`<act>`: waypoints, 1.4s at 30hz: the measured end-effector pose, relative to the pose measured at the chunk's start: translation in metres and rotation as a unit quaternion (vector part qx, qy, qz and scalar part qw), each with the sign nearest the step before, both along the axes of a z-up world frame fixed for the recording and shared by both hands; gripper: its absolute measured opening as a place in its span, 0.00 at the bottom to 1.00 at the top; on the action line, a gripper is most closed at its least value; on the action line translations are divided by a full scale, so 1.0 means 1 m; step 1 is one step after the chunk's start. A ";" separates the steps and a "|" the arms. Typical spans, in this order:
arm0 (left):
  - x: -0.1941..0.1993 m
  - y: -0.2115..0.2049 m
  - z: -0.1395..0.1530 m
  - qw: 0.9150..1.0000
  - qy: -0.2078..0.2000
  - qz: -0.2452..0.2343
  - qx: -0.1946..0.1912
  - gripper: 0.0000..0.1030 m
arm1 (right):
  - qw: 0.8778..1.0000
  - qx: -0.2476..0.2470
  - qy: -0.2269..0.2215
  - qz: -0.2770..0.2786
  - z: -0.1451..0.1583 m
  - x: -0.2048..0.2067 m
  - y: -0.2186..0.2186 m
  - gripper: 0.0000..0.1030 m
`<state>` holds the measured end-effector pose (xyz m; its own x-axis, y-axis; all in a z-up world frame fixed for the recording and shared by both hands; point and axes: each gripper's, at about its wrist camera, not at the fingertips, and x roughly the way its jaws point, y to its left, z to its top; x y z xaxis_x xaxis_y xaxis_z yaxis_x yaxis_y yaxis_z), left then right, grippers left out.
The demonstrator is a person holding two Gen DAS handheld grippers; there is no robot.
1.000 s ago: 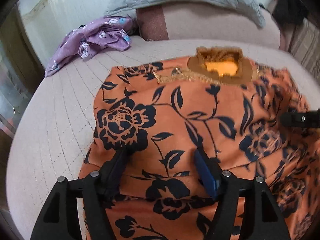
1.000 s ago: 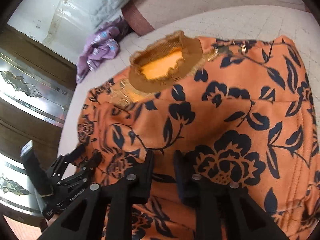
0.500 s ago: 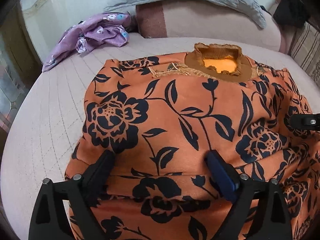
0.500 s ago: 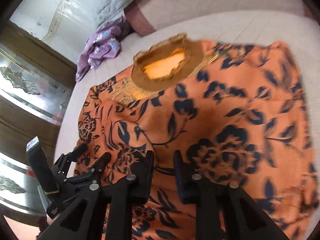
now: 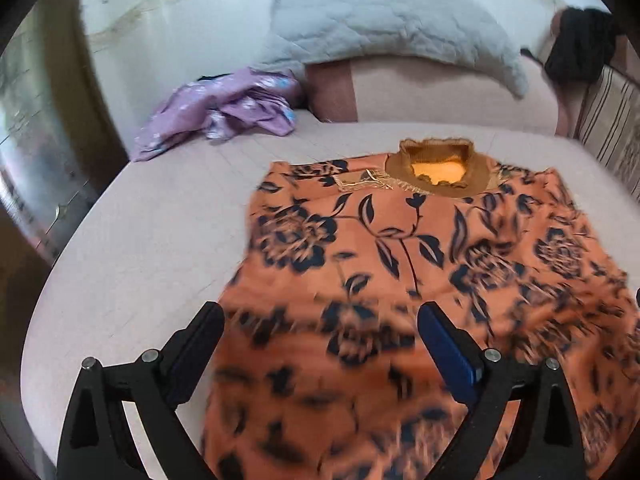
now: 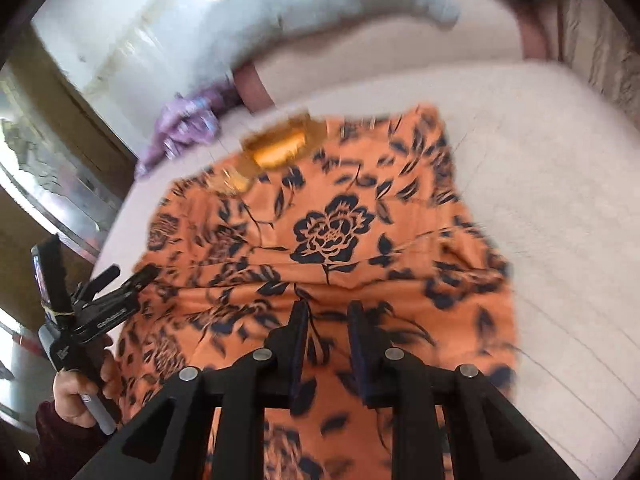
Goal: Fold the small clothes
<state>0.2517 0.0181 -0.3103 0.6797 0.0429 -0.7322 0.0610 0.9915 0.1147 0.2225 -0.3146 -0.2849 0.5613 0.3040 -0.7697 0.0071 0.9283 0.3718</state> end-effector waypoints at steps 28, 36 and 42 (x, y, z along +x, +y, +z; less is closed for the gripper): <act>-0.130 0.131 -0.024 0.969 0.171 0.065 -0.163 0.78 | 0.974 0.140 0.157 -0.086 -0.058 -0.151 -0.069 0.66; -0.132 0.116 -0.043 0.968 0.209 0.031 -0.134 0.78 | 0.977 0.048 0.182 -0.096 -0.064 -0.156 -0.044 0.34; -0.128 0.110 -0.033 0.972 0.188 -0.007 -0.140 0.08 | 0.979 0.085 0.165 -0.085 -0.057 -0.167 -0.051 0.13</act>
